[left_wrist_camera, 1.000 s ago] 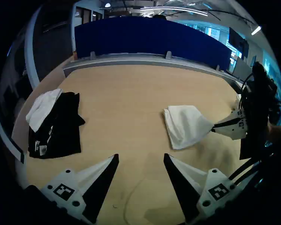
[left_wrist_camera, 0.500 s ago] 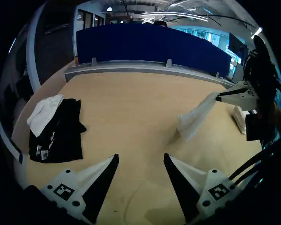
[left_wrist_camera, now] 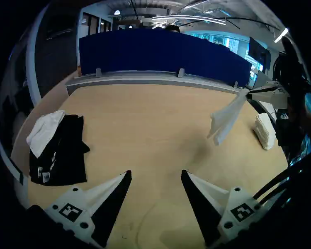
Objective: Fold towel
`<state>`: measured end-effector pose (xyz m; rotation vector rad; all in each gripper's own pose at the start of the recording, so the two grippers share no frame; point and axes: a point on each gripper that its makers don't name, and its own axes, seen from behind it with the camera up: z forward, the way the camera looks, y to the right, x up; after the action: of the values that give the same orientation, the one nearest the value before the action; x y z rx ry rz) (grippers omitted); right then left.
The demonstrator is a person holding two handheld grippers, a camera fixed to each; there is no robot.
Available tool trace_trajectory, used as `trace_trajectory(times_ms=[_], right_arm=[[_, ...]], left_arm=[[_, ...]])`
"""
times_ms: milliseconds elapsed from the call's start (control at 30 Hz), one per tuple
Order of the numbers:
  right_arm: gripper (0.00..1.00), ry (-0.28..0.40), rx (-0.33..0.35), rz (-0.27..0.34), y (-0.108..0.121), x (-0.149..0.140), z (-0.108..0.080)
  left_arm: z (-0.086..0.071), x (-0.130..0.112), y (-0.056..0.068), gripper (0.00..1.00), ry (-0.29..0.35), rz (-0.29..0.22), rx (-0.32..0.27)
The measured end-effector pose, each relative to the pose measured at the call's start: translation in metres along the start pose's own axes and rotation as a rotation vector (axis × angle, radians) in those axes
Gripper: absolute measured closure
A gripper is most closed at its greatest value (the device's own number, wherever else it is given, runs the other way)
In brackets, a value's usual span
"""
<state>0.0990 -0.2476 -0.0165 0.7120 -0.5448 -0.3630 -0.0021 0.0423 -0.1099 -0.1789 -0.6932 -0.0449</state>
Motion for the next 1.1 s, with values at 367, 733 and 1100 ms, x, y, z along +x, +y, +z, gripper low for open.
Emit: trace_trajectory(times_ms=[367, 733, 1100], right_arm=[[0.96, 0.000, -0.099, 0.048, 0.095, -0.011, -0.052], [0.96, -0.020, -0.207, 0.091, 0.211, -0.040, -0.108], [0.96, -0.060, -0.286, 0.120, 0.298, -0.073, -0.143]], left_arm=[[0.005, 0.001, 0.008, 0.11, -0.008, 0.017, -0.006], [0.008, 0.004, 0.013, 0.11, -0.019, 0.016, 0.005], [0.010, 0.005, 0.018, 0.11, -0.037, 0.020, 0.021]])
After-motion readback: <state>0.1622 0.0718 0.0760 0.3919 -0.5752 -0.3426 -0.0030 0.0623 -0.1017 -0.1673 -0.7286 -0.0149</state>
